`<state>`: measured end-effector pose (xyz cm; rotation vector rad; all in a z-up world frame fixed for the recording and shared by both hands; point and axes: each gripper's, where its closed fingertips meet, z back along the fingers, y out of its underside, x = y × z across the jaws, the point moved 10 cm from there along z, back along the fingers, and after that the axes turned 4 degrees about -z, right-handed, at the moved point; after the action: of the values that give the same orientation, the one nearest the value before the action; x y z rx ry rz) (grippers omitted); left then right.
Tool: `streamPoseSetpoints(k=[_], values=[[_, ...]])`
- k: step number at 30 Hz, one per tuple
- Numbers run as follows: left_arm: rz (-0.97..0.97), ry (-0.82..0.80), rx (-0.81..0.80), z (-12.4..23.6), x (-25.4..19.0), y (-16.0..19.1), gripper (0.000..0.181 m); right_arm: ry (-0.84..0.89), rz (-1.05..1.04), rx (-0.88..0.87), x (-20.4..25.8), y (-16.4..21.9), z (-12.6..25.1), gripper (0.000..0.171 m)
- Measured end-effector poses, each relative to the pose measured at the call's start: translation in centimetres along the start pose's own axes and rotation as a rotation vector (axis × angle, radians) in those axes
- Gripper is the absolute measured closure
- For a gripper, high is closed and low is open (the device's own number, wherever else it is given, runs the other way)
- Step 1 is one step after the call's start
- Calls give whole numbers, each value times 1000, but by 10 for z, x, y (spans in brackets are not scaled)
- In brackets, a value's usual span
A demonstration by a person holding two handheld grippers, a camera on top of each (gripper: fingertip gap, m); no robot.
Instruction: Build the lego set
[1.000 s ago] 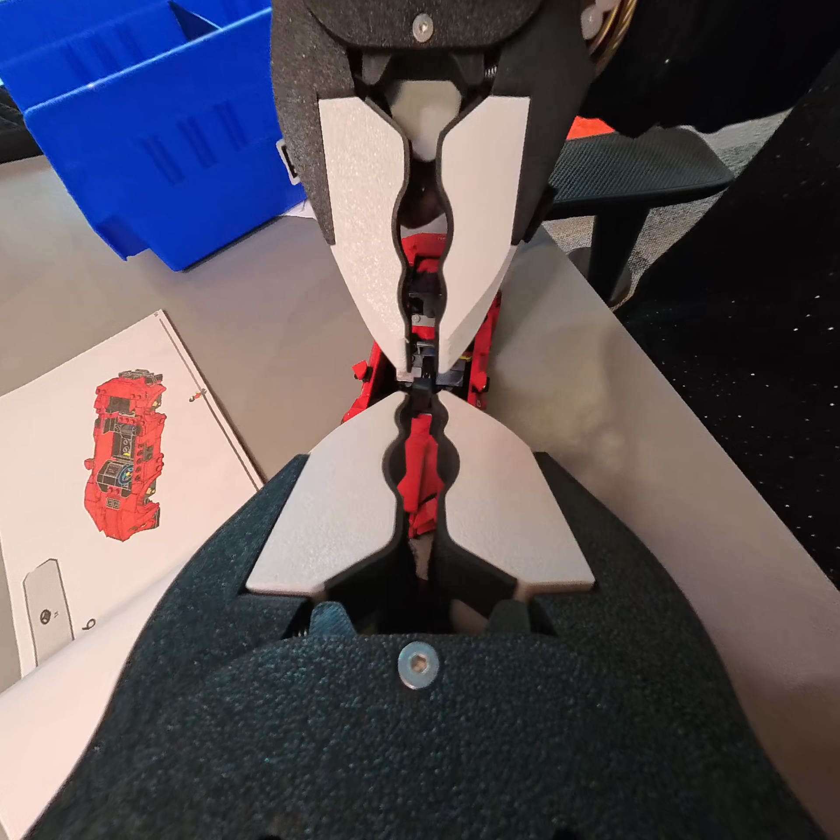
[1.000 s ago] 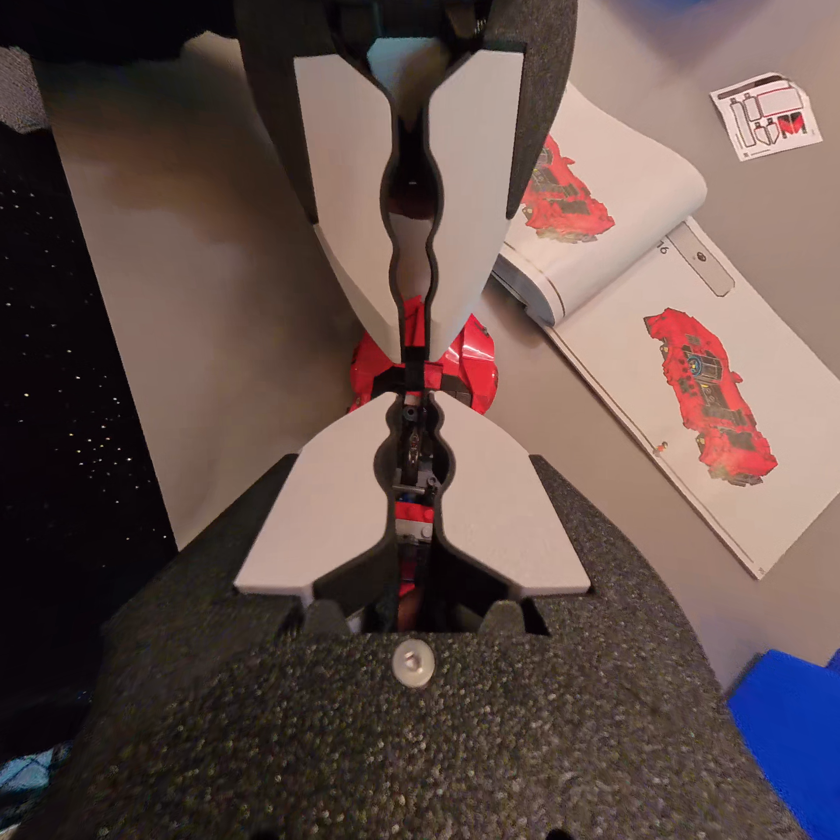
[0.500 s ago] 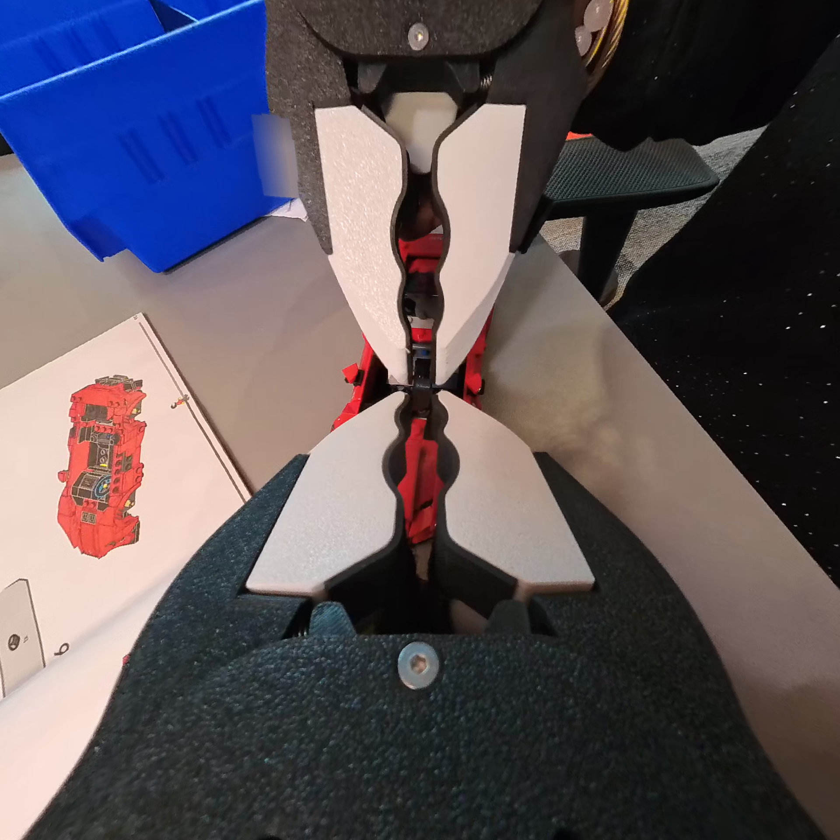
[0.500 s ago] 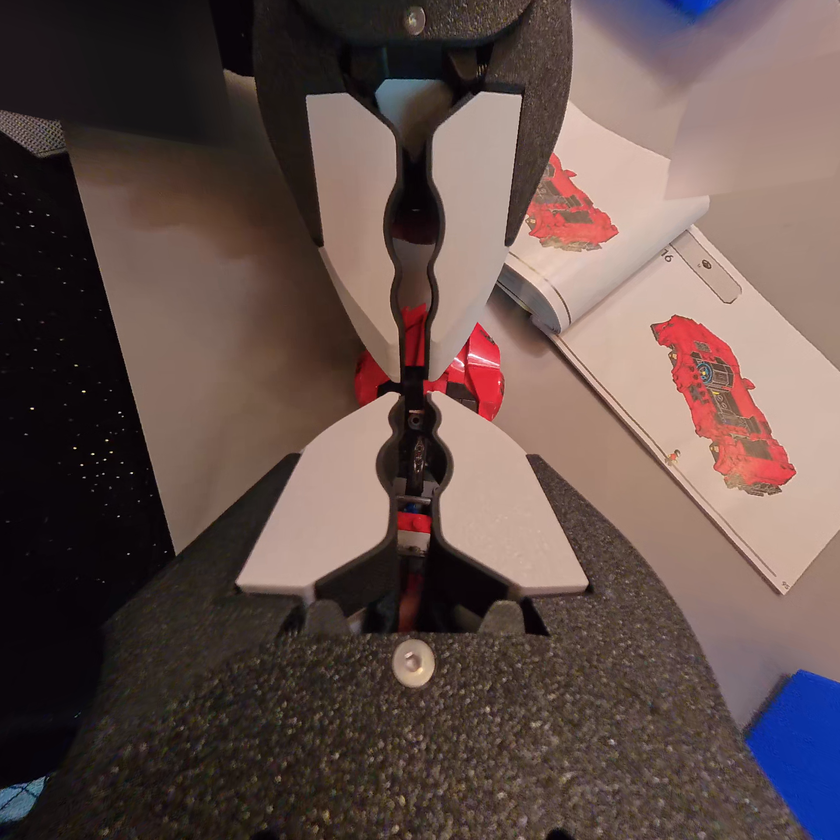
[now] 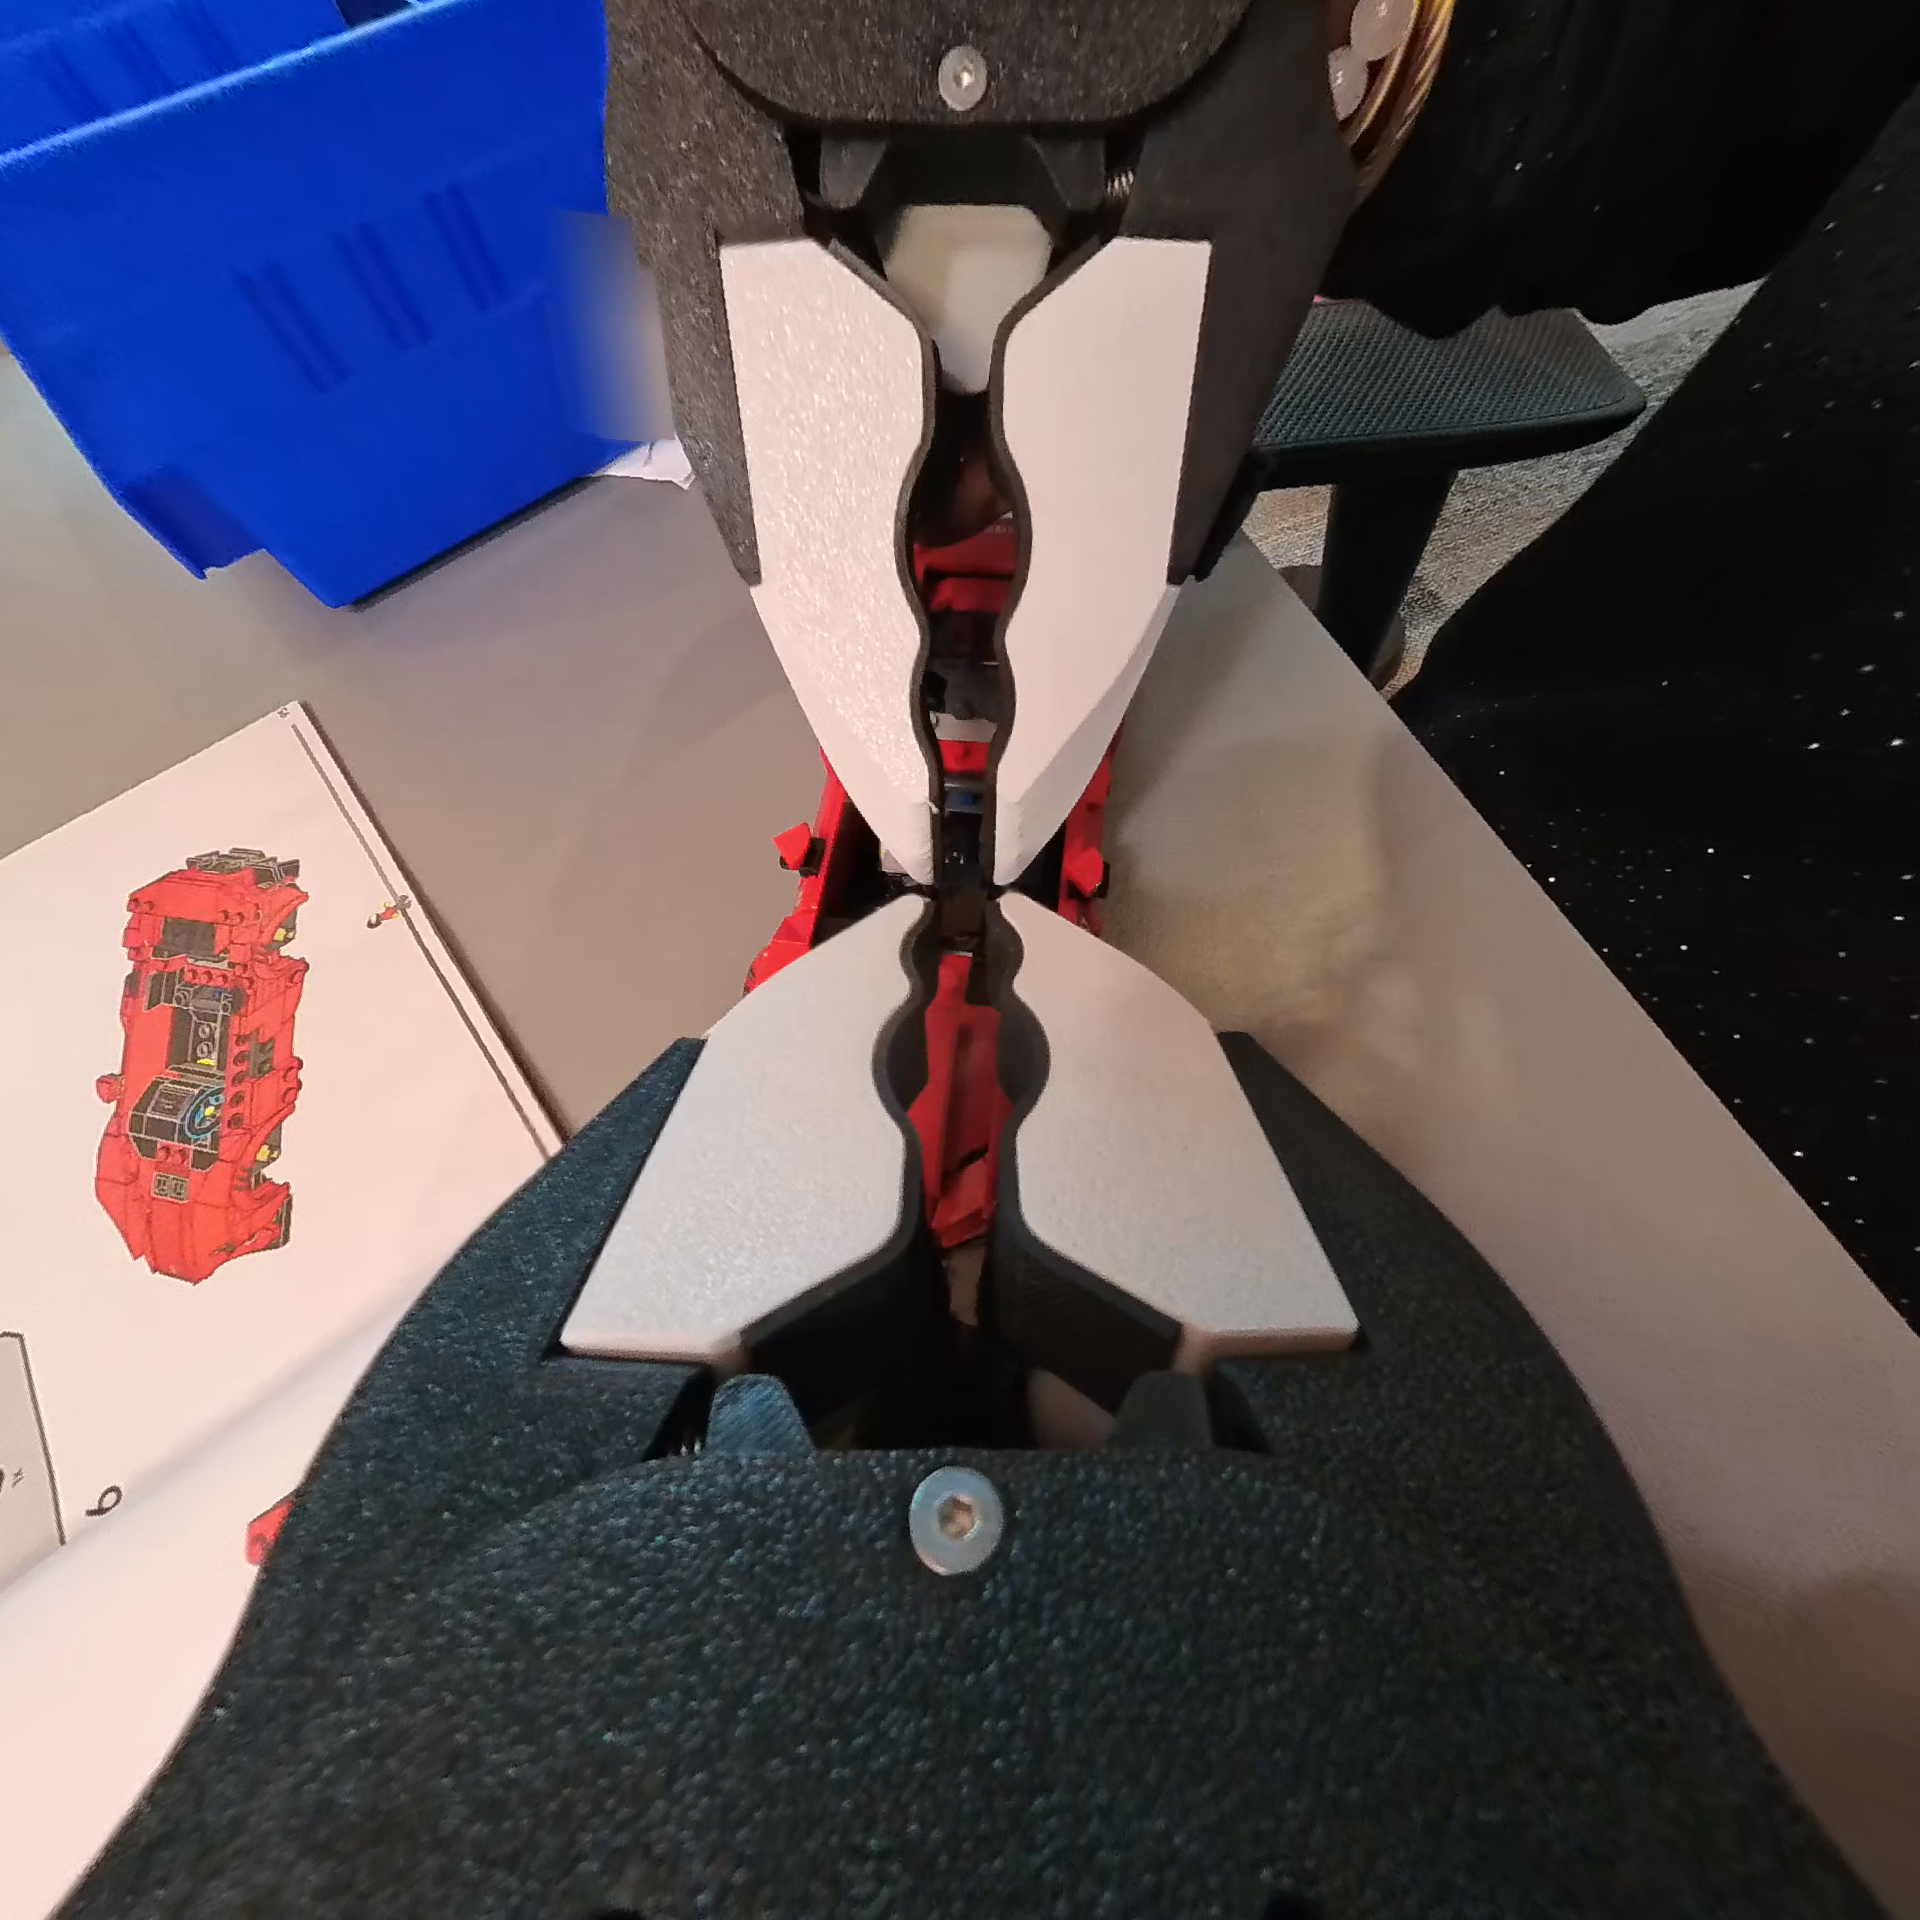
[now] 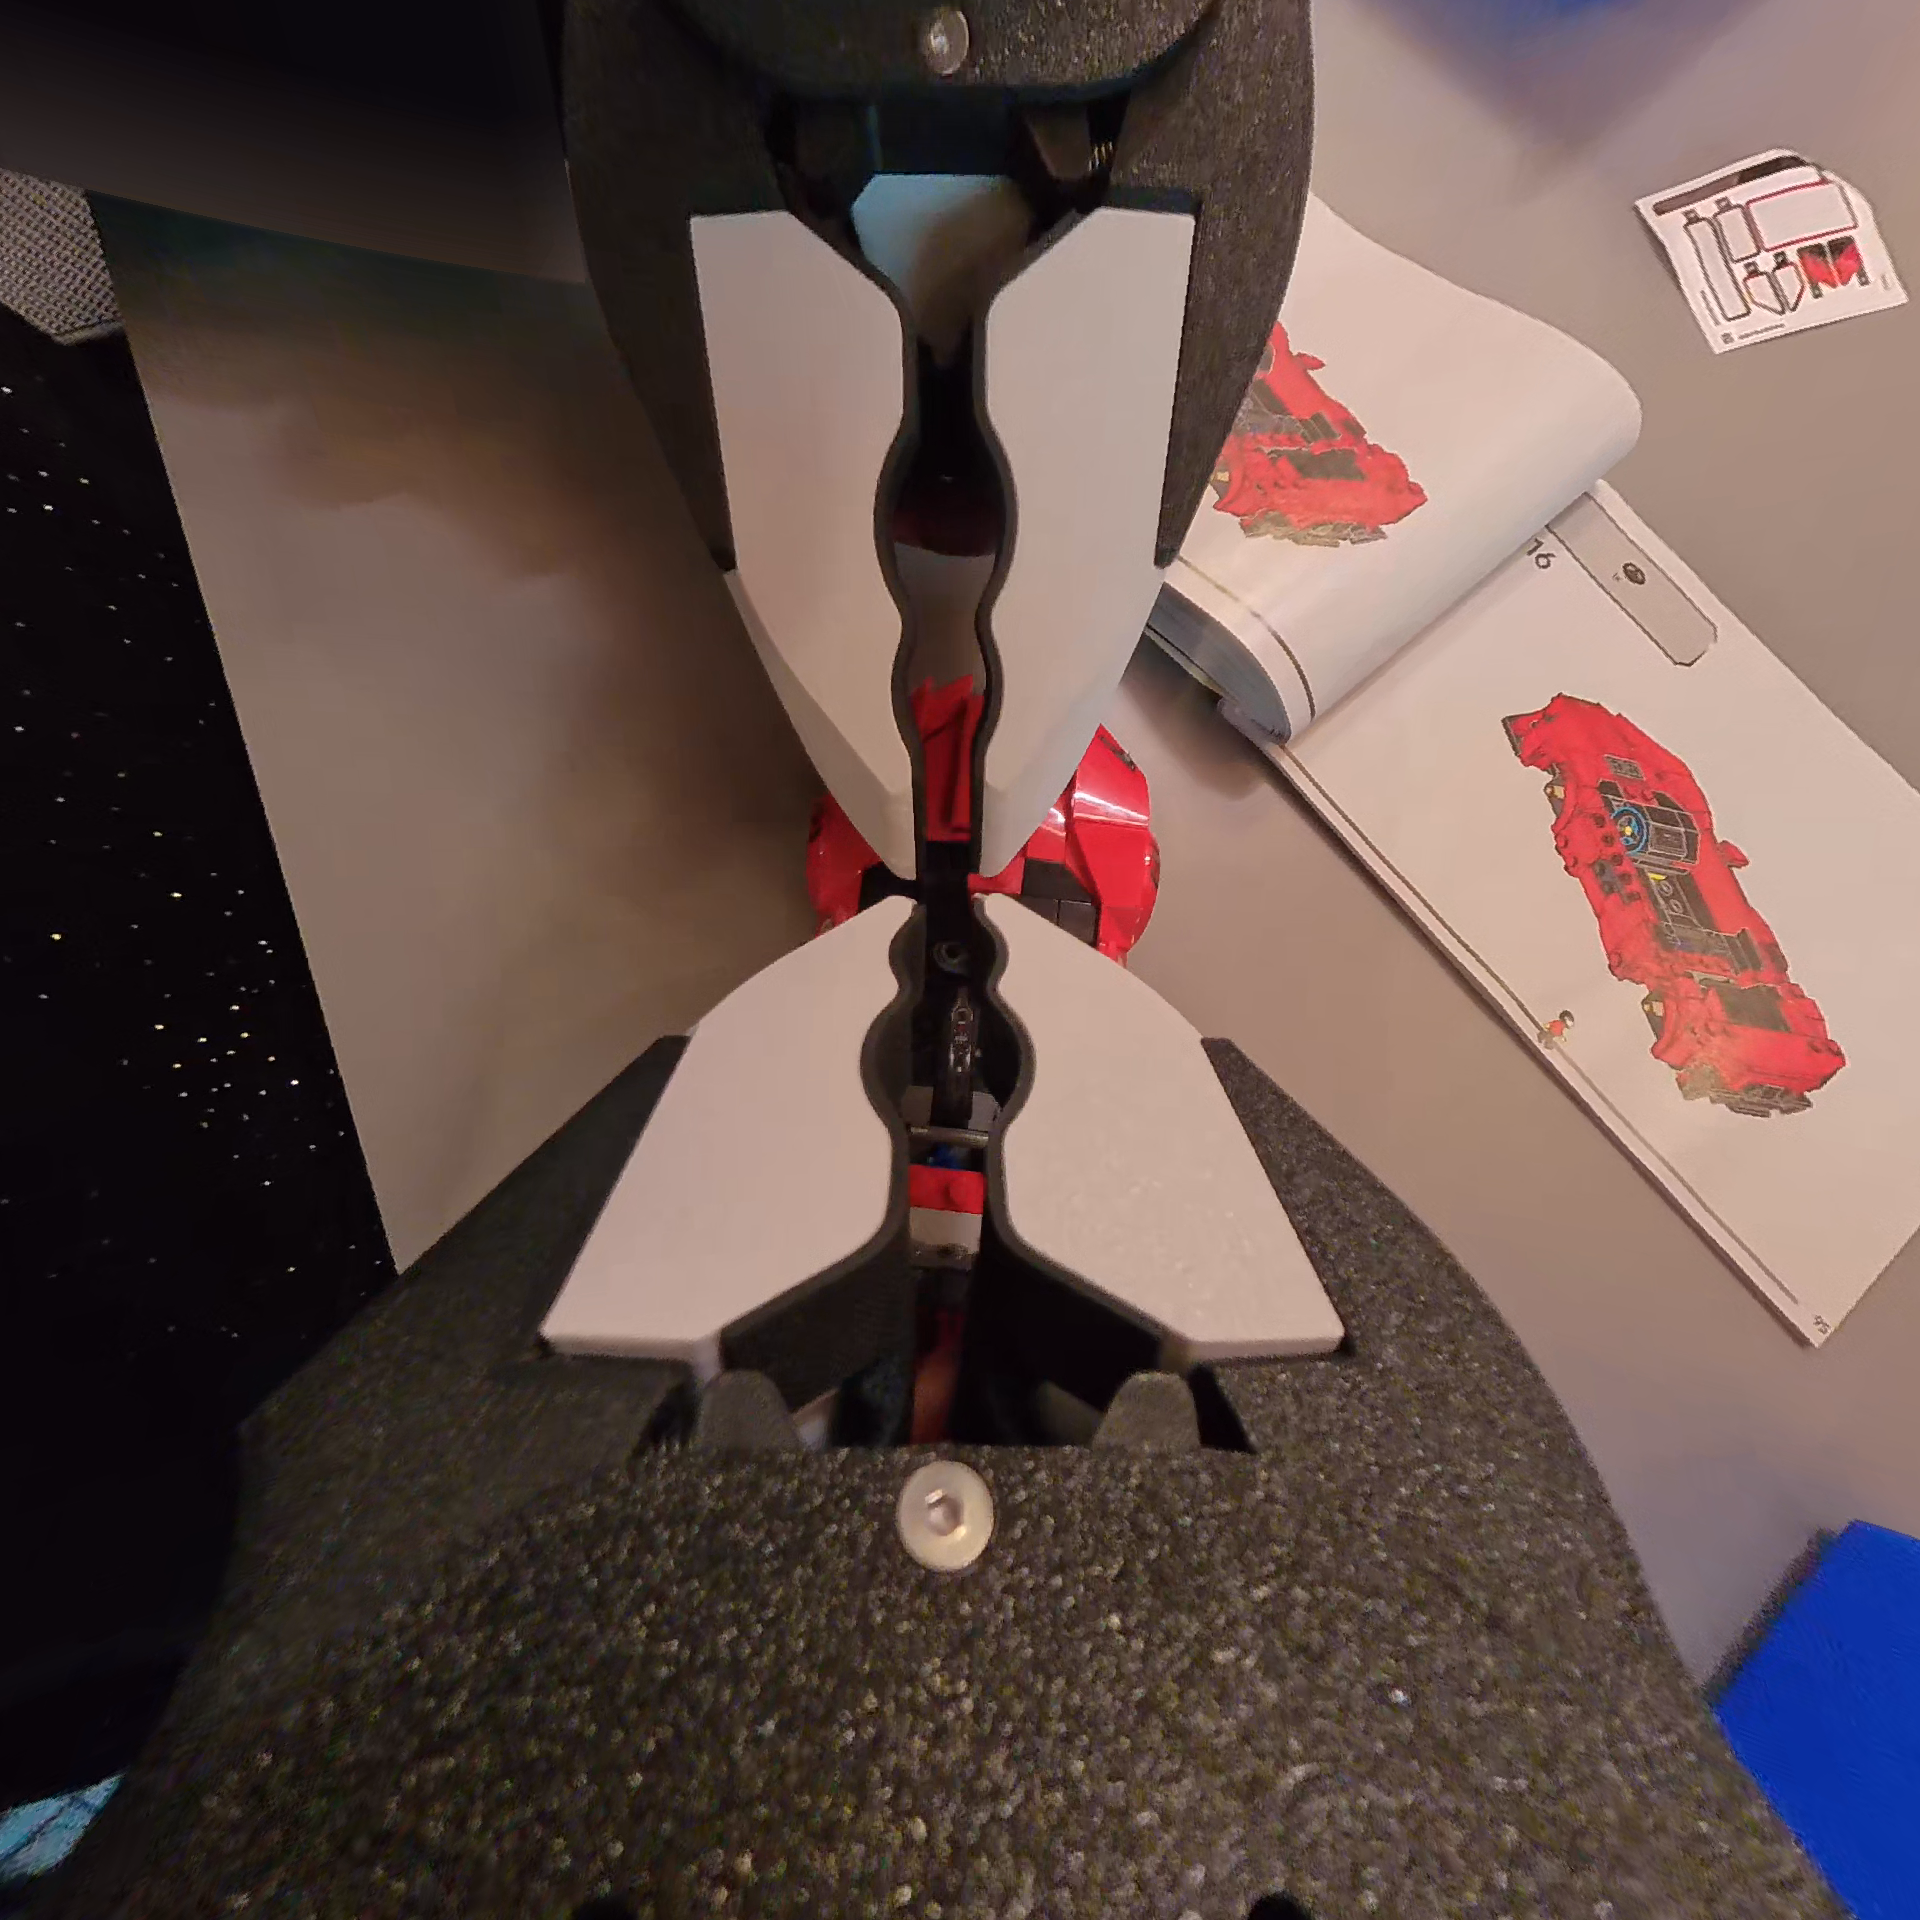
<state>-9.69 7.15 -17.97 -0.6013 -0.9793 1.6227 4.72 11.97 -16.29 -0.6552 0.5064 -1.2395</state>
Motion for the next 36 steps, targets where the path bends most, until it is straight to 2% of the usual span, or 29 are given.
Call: streamPoseSetpoints(k=[1, 5, 16, 36], values=[[5, 2, 10, 0, 0, 0, 173, 3, -7, 1, 0, 1, 0, 164], [2, -24, 55, 5, 2, 3, 169, 12, -50, 34, -1, 5, -2, 164], [-11, -40, 98, 5, 0, 7, 176, 60, -91, 156, 1, 0, -8, 164], [-28, -47, 70, 3, 0, 4, 177, 72, -82, 227, 4, -8, -14, 164]])
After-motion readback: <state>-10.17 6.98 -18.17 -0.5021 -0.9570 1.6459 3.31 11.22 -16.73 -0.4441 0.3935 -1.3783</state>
